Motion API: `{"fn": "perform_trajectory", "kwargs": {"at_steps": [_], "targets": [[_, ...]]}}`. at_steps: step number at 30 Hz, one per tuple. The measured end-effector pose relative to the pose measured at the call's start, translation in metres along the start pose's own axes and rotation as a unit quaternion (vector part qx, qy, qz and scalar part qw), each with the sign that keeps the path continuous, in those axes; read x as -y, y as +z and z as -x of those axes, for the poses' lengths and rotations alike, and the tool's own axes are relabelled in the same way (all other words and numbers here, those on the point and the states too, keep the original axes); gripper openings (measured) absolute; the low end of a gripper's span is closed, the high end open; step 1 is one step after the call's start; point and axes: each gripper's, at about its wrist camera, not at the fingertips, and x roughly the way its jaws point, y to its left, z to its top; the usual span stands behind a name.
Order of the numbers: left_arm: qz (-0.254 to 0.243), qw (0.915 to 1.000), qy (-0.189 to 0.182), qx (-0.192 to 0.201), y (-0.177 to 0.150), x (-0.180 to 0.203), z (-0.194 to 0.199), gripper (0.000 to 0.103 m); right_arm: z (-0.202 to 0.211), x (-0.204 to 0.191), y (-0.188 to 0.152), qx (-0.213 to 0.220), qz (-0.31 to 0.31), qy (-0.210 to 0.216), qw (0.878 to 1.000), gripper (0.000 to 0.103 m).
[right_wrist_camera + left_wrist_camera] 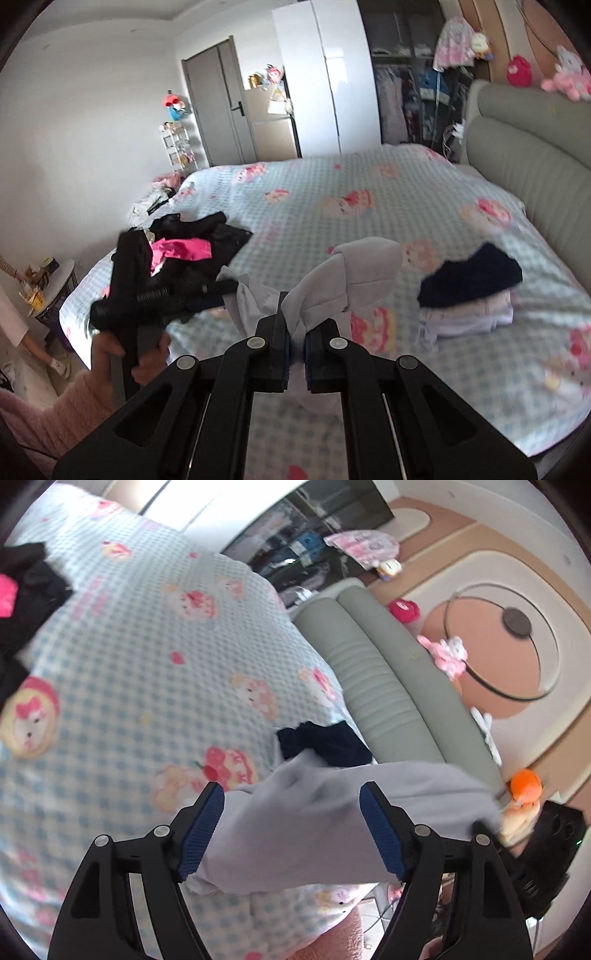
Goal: Fold clothes
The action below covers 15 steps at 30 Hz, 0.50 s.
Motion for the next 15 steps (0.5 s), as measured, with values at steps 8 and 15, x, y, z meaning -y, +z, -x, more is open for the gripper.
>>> {"fn": "perform_trajectory", "kwargs": {"at_steps": [8, 15], "targets": [[-0.039, 0.9917, 0.113, -0.049, -0.024, -0.010, -0.029, 0.082, -0.028, 0.022, -0.048, -0.054, -0.033, 0.014, 0.998, 0.005], [-0.099, 0.9728, 0.150, -0.146, -0.079, -0.014, -0.070, 0.077, -0.030, 0.035, -0.066, -0.068, -0.041, 0.013, 0.997, 0.007]]}}
